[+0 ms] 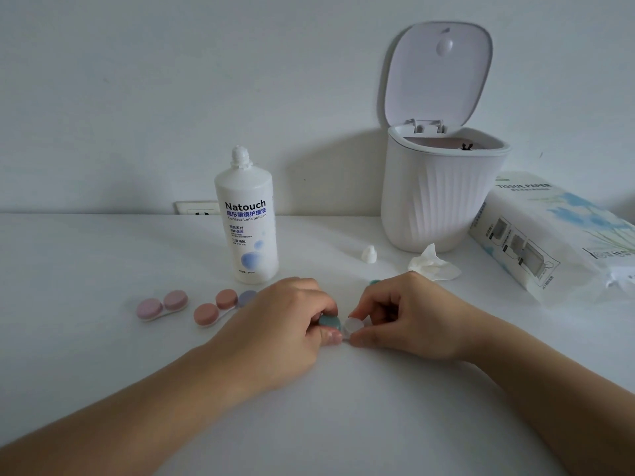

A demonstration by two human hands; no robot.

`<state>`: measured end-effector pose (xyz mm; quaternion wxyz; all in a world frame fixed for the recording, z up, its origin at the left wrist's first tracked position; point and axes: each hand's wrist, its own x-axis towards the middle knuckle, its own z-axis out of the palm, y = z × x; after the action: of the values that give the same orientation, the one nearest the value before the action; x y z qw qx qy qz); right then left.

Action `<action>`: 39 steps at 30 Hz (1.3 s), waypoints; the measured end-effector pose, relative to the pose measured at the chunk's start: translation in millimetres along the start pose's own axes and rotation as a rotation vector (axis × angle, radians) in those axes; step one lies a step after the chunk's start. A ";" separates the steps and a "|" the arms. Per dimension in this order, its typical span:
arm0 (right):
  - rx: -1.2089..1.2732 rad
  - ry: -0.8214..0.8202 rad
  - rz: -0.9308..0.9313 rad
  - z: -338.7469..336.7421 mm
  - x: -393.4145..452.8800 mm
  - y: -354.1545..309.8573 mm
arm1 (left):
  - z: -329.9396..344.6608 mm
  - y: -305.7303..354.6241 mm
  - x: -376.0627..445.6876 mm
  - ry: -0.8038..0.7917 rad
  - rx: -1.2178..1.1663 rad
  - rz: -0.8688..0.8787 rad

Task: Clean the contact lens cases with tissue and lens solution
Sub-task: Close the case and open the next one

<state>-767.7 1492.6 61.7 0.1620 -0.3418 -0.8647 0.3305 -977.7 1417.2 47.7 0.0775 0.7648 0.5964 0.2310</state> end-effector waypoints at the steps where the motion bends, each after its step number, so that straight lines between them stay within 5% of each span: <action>1: 0.000 -0.001 0.001 0.1 -0.1 -0.1 | 0.0 -1.0 -0.1 0.003 0.011 -0.007; 9: 0.008 -0.007 0.015 0.3 0.2 0.5 | -11.1 -1.5 3.5 -0.017 0.215 0.077; 17: -0.001 -0.027 0.004 -0.5 1.3 2.7 | -22.3 2.5 -2.8 -0.132 -0.064 -0.061; 25: 0.003 -0.024 -0.003 0.2 2.0 4.2 | -18.5 4.8 1.1 -0.110 0.162 -0.060; 39: 0.010 -0.028 -0.006 0.2 3.1 5.9 | -18.4 3.9 0.4 -0.131 0.024 -0.122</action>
<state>-767.2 1497.9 57.7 0.1527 -0.3339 -0.8662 0.3391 -982.5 1413.6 65.6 0.1212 0.7414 0.6382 0.1683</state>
